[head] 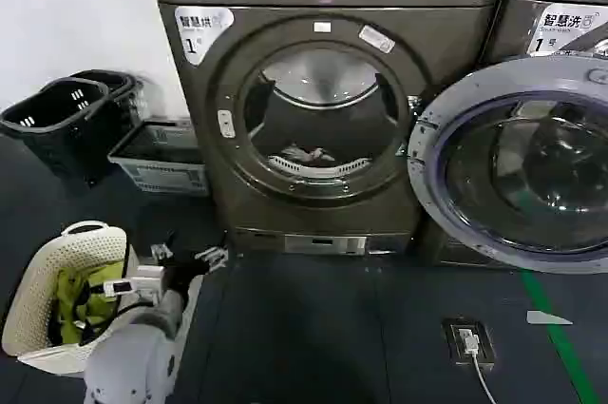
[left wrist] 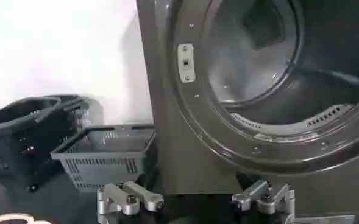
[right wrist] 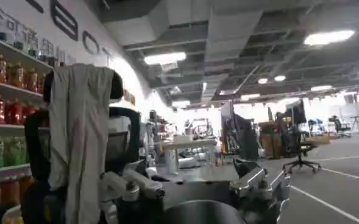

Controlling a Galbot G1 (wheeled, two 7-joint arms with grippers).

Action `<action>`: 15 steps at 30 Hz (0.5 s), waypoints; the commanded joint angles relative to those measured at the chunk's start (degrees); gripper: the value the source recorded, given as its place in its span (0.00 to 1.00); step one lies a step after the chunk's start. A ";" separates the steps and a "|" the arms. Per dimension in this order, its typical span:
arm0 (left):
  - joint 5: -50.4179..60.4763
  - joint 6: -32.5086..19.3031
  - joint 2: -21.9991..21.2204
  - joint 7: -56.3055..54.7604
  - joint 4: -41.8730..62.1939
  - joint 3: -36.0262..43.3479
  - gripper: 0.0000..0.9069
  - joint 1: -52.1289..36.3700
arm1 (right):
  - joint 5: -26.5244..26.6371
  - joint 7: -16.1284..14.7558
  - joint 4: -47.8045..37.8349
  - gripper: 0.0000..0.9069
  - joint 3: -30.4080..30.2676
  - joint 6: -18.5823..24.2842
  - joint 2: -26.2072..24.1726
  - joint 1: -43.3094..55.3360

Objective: Grasp the clothes from the dryer.

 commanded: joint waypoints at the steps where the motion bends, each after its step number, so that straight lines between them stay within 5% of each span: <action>1: 0.24 2.81 0.02 0.01 0.08 0.04 1.00 0.05 | 0.06 1.55 0.20 1.00 -0.46 0.38 0.01 -0.01; 3: 0.27 2.81 0.06 0.01 0.11 0.02 1.00 -0.01 | 2.97 1.70 -0.56 1.00 -1.10 4.71 0.19 0.09; 15: 0.55 2.81 0.03 0.01 0.28 0.22 1.00 -0.08 | 2.93 1.89 -1.43 1.00 -1.66 5.20 0.06 0.39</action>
